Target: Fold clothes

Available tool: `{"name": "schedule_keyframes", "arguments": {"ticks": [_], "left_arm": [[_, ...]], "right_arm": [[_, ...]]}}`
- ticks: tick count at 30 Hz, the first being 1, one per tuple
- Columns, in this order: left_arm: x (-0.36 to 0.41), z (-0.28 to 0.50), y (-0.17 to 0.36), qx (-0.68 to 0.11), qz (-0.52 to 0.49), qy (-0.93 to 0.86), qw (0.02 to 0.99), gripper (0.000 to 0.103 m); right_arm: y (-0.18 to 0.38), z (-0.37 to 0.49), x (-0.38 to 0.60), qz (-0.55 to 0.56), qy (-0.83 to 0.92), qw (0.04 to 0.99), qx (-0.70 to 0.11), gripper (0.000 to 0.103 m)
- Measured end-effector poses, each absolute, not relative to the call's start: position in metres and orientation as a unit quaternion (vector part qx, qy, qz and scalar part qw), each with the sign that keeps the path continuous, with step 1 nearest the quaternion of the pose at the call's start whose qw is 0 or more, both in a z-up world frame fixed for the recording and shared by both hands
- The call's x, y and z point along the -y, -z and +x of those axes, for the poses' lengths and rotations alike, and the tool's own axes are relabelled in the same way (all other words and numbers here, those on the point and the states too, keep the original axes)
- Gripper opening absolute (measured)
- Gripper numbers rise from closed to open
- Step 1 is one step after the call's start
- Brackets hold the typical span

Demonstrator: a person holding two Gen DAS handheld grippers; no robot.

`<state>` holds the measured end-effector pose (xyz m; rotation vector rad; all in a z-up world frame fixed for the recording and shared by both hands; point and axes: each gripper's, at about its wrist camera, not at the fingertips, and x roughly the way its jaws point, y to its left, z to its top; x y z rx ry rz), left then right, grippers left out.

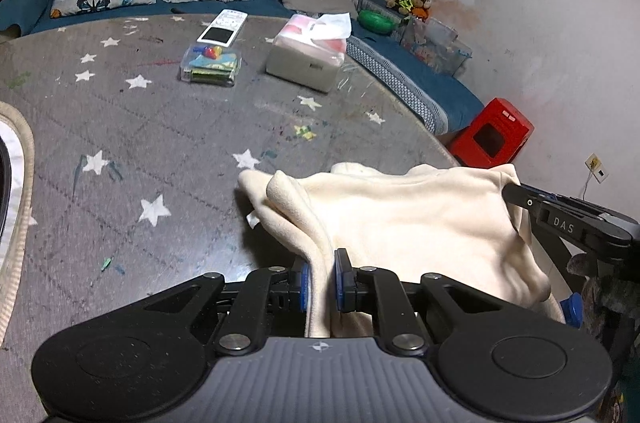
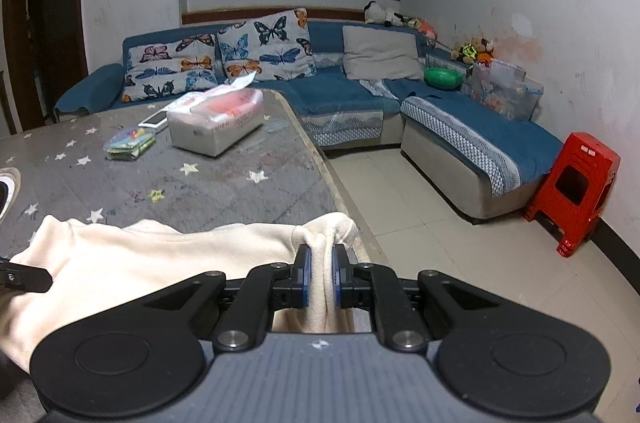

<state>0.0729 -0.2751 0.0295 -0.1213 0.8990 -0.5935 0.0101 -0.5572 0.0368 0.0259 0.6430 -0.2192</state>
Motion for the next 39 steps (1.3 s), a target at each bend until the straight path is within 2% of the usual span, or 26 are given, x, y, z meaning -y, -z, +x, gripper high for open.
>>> {"name": "schedule_keyframes", "arguments": {"ticks": [17,24,26,39], "left_arm": [[0.261,0.073,-0.023,-0.430,-0.051,0.272,0.859,0.014],[0.262,0.072,-0.023,-0.427,-0.043,0.271,0.862,0.017],[0.262,0.071,-0.023,-0.424,-0.040,0.272,0.863,0.016],[0.261,0.072,-0.022,-0.416,-0.028,0.267,0.869,0.015]], "right_arm": [[-0.012,0.020,0.553,0.007,0.108,0.928,-0.356,0.012],[-0.022,0.011,0.553,0.013,0.113,0.934,-0.339,0.012],[-0.025,0.012,0.550,0.015,0.105,0.937,-0.333,0.016],[-0.005,0.055,0.525,0.034,0.064,0.934,-0.349,0.018]]}}
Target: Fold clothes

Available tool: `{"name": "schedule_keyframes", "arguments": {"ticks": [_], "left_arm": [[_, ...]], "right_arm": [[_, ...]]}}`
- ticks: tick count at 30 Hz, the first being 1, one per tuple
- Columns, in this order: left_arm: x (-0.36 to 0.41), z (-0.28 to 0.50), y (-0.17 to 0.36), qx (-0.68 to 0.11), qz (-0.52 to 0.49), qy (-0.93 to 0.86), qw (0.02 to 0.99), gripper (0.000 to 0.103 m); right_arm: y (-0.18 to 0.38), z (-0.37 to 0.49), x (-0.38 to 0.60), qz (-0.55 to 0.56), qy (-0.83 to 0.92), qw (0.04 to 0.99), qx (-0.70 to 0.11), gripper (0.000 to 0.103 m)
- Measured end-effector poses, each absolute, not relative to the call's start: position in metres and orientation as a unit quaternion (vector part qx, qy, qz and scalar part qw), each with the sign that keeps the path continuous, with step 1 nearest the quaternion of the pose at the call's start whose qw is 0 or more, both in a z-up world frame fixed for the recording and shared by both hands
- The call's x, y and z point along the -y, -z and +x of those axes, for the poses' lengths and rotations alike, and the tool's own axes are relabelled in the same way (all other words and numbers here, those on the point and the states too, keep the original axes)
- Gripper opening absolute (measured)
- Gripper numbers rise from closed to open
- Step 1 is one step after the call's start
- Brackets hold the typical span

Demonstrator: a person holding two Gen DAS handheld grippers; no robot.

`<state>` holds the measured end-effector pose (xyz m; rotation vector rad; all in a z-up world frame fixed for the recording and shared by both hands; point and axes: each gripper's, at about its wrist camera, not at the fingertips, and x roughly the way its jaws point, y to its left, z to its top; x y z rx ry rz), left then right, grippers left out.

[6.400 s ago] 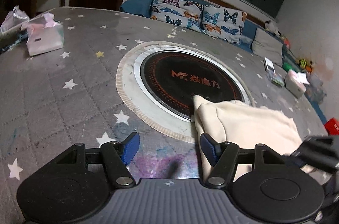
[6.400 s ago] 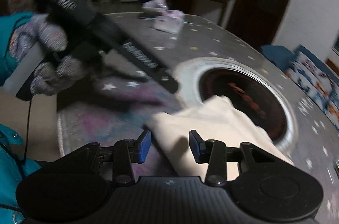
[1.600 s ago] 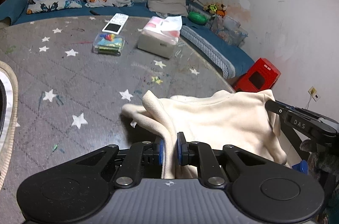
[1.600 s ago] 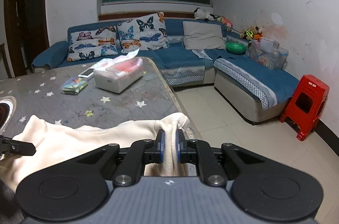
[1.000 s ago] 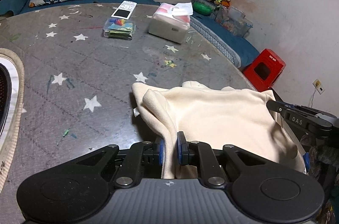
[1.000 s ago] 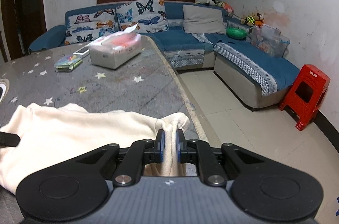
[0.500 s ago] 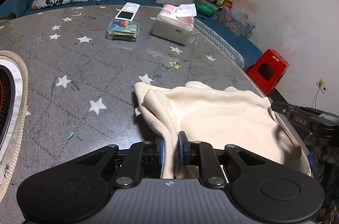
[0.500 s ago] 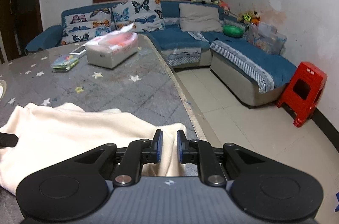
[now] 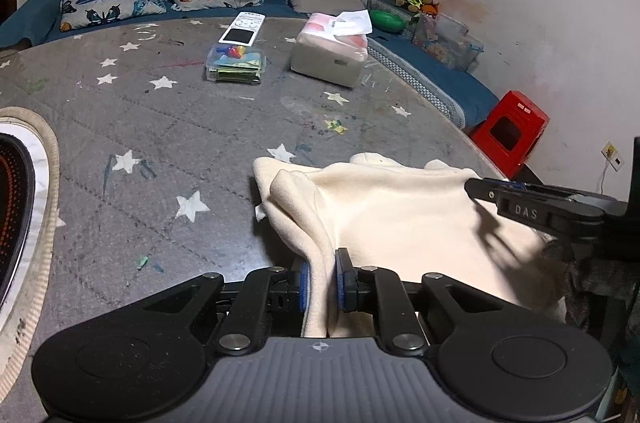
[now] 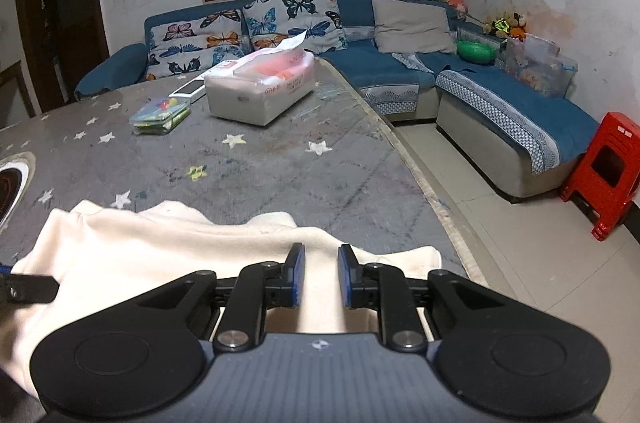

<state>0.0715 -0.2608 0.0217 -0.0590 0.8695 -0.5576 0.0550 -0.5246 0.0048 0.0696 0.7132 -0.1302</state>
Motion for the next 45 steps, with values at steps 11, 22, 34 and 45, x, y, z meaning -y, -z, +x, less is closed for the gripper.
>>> {"name": "schedule_keyframes", "arguments": {"ticks": [11,22,34,45], "left_arm": [[0.258,0.069,-0.022,-0.412,-0.030,0.264,0.872,0.020],[0.246,0.052,-0.028,-0.403,-0.025,0.264,0.876,0.038],[0.238,0.033,-0.028,-0.391,-0.007,0.268,0.881,0.044],[0.239,0.024,-0.027,-0.388,0.004,0.260,0.884,0.049]], "right_arm": [[-0.021,0.017,0.523,0.028,0.053,0.938,-0.342,0.019],[-0.022,-0.055,0.518,0.032,0.047,0.942,-0.332,0.019],[-0.030,-0.072,0.505,0.023,0.047,0.949,-0.310,0.021],[-0.024,-0.055,0.465,0.042,-0.006,0.955,-0.294,0.041]]}}
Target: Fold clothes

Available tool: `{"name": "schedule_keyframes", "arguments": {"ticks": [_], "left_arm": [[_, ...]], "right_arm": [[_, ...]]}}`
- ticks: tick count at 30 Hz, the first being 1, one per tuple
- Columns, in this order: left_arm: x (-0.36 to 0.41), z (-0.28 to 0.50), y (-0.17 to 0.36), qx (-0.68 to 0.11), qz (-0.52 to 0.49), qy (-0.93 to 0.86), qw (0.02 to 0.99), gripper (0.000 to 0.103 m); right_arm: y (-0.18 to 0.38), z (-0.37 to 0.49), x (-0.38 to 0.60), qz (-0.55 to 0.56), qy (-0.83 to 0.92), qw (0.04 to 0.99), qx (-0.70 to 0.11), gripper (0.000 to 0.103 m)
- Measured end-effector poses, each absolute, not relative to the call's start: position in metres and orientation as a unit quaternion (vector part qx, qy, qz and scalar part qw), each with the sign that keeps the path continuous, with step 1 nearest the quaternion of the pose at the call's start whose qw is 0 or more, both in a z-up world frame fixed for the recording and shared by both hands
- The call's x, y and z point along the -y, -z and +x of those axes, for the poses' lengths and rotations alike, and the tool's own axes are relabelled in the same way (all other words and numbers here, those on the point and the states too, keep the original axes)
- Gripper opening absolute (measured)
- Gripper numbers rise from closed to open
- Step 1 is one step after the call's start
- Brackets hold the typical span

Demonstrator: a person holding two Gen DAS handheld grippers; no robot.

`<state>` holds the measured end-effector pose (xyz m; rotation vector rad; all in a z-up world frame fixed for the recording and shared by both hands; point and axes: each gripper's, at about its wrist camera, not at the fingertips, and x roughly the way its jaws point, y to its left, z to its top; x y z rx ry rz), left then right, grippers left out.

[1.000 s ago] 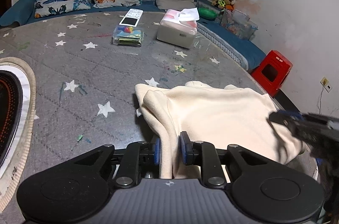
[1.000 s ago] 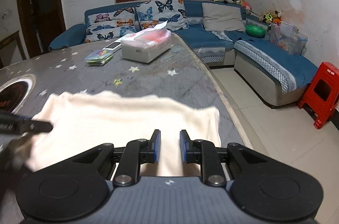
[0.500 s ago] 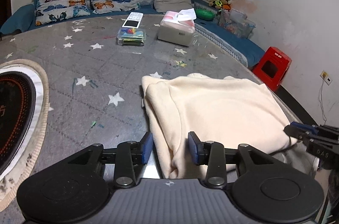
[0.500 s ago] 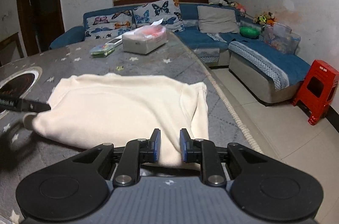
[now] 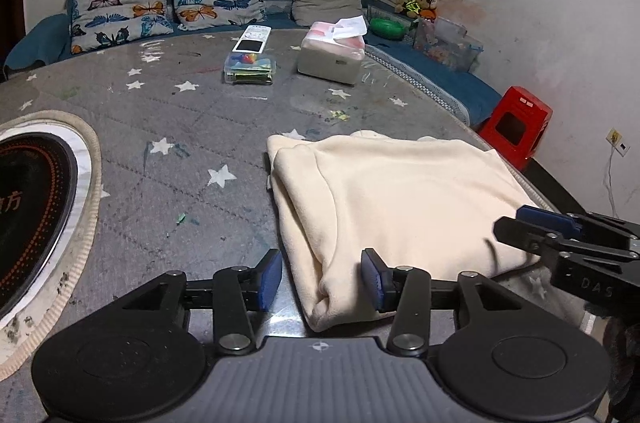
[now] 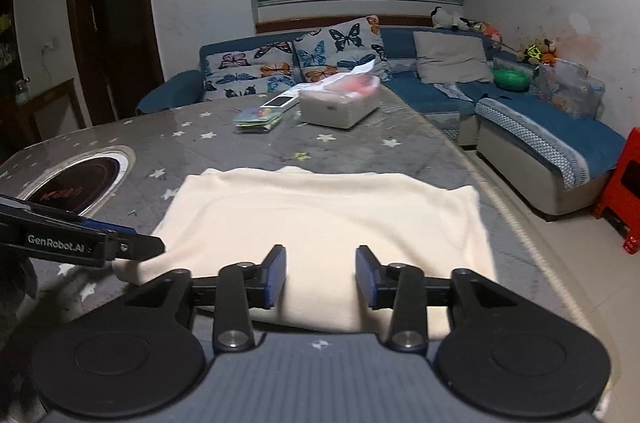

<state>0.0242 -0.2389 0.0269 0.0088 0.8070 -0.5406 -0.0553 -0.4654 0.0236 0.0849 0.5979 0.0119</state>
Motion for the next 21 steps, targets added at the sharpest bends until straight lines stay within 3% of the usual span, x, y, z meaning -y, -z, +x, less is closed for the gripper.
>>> {"name": "schedule_keyframes", "arguments": {"ticks": [8,21], "left_arm": [[0.238,0.022,-0.029,-0.391,0.007,0.255,0.885,0.055],[0.240,0.013,-0.031,-0.382,0.028,0.255,0.888,0.070]], "right_arm": [[-0.018,-0.058,0.452,0.025,-0.005,0.953,-0.303,0.044],[-0.014,-0.062,0.441,0.022,-0.004,0.953,-0.304,0.072]]}}
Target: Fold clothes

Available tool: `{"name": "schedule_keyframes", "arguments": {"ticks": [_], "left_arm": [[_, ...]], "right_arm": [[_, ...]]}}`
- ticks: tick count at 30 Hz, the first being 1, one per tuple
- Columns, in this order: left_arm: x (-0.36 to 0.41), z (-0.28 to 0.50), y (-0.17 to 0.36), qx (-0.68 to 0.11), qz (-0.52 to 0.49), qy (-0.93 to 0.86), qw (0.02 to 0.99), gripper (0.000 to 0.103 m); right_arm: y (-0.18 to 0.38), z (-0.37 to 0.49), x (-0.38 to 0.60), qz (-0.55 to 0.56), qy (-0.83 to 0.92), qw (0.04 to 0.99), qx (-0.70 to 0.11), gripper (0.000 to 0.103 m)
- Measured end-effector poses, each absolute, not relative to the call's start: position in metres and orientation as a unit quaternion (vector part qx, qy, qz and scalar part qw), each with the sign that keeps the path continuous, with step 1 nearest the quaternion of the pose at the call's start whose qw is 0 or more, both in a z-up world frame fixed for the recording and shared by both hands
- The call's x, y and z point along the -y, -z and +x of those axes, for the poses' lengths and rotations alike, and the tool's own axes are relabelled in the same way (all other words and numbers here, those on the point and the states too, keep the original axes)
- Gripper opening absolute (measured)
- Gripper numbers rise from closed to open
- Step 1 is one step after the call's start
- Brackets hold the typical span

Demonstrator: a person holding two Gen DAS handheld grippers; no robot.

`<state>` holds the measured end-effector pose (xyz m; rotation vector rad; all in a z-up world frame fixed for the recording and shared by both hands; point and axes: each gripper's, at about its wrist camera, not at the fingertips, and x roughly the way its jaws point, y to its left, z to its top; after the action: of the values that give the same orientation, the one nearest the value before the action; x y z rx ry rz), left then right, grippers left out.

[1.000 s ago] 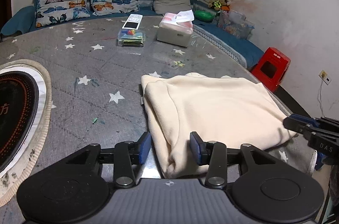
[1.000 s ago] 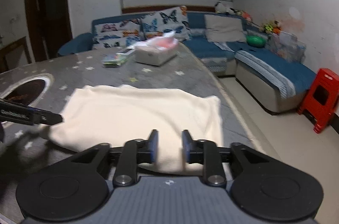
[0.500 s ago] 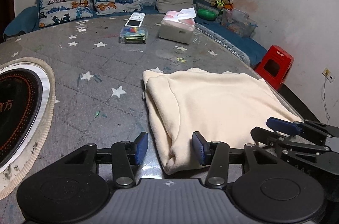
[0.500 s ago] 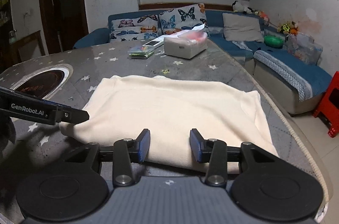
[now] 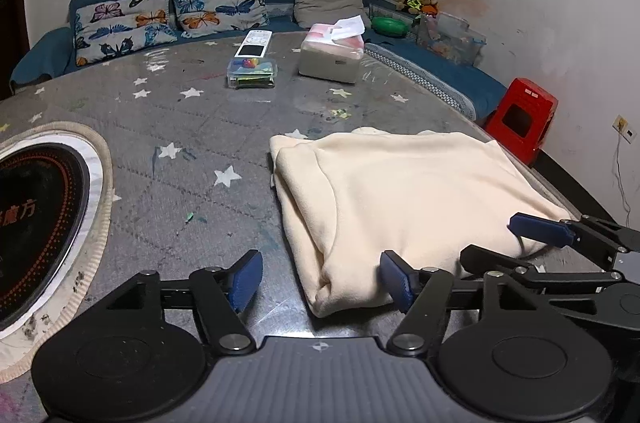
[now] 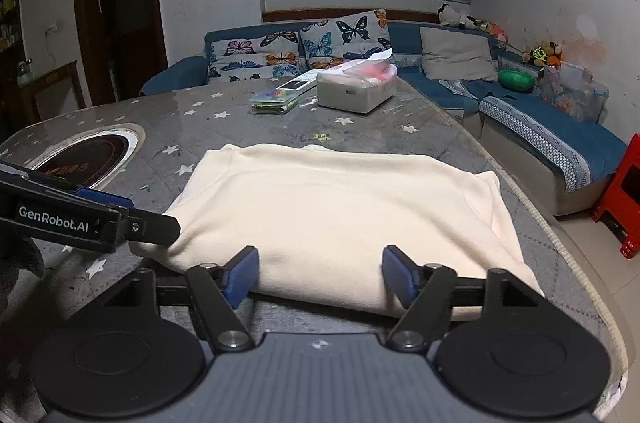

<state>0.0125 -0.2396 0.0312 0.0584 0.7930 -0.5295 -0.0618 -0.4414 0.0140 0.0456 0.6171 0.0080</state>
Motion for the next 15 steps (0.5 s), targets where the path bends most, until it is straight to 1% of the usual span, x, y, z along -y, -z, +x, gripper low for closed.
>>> {"name": "schedule_keyframes", "arguments": {"ticks": [2,6,11,15], "left_arm": [[0.240,0.011,-0.031,-0.380,0.031,0.256,0.888,0.072],[0.240,0.007,-0.032,-0.375,0.037,0.259,0.889,0.075],[0.239,0.003,-0.034,-0.372,0.039,0.262,0.889,0.082],[0.239,-0.001,-0.034,-0.370,0.043,0.264,0.890,0.084]], "right_arm": [[-0.014,-0.064,0.441,0.025,-0.002,0.953,-0.302,0.076],[-0.016,-0.069,0.442,0.032,0.003,0.954,-0.298,0.080],[-0.019,-0.076,0.444,0.036,0.016,0.955,-0.293,0.085],[-0.022,-0.080,0.446,0.036,0.026,0.956,-0.288,0.090]]}}
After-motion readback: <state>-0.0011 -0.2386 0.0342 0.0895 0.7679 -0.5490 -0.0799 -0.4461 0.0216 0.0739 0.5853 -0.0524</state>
